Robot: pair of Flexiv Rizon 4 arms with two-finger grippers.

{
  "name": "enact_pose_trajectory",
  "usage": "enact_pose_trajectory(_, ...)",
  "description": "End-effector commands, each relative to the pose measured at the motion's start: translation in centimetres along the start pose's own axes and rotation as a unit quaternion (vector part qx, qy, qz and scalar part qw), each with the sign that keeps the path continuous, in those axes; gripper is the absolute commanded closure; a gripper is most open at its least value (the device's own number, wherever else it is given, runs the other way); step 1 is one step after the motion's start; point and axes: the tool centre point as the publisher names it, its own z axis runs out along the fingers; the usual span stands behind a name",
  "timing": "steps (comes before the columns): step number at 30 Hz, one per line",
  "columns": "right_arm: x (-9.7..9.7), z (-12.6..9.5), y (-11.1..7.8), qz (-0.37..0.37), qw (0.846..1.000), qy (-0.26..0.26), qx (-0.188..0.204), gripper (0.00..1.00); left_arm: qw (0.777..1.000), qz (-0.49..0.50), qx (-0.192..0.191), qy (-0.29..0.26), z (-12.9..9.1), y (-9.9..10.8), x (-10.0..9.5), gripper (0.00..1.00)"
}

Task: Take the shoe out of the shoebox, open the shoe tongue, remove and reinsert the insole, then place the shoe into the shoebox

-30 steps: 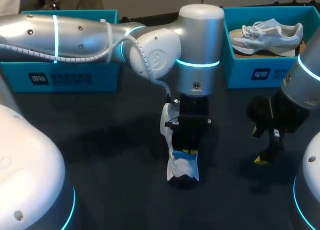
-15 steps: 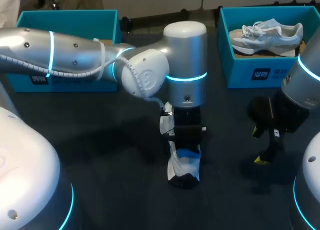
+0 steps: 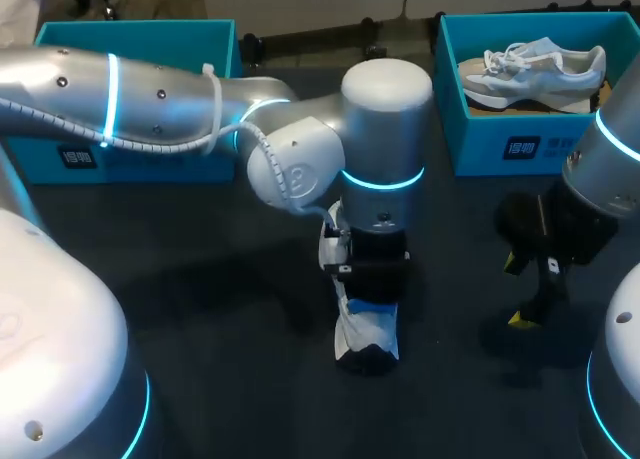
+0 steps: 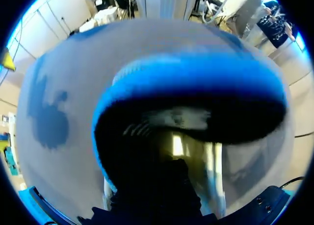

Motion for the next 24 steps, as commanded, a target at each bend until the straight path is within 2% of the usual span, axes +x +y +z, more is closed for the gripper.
enact_pose_trajectory(1,0.0,0.1,0.0,0.000,1.000,0.000,0.001,0.00,1.000,-0.014,-0.026,0.008,-1.2,1.5,0.6,1.00)
enact_pose_trajectory(6,0.0,0.1,0.0,0.000,1.000,0.000,0.001,0.00,0.999,-0.023,-0.033,0.011,-2.4,2.4,1.4,1.00)
enact_pose_trajectory(12,0.0,0.1,0.0,0.000,1.000,0.000,0.001,0.00,0.999,0.003,-0.035,0.024,-3.4,1.1,2.1,1.00)
enact_pose_trajectory(14,0.0,0.1,0.0,0.000,1.000,0.000,0.001,0.00,1.000,0.012,-0.021,0.010,-4.0,0.5,2.2,1.00)
enact_pose_trajectory(18,0.0,0.1,0.0,0.000,1.000,0.000,0.001,0.00,0.998,0.013,0.025,-0.056,-5.6,-0.6,1.7,1.00)
enact_pose_trajectory(24,0.0,0.1,0.0,0.000,1.000,0.000,0.001,0.00,0.993,-0.020,0.053,-0.100,-4.8,-0.8,-0.5,1.00)
